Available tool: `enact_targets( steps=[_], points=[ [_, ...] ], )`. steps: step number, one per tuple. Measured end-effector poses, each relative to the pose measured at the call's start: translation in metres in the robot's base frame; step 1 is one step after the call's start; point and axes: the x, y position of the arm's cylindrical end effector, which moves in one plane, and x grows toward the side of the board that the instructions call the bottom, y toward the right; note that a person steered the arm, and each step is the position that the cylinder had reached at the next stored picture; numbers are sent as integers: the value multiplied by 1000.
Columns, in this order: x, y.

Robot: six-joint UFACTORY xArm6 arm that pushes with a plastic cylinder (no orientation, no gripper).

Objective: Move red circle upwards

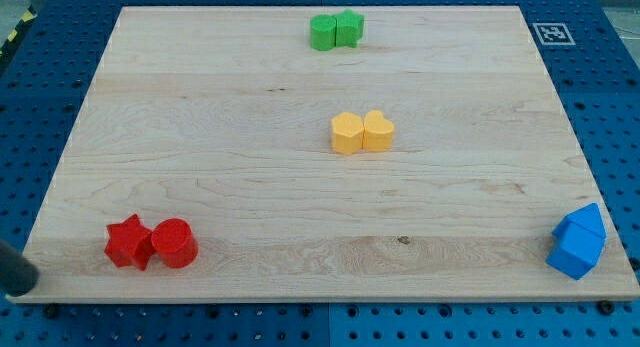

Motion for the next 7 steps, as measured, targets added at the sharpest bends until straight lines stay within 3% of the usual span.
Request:
enact_targets(
  steps=[2,3,4,5,6,7],
  points=[
    [-42,175],
    [-52,207],
    [-47,215],
    [-94,223],
    [-100,223],
    [-48,207]
  ],
)
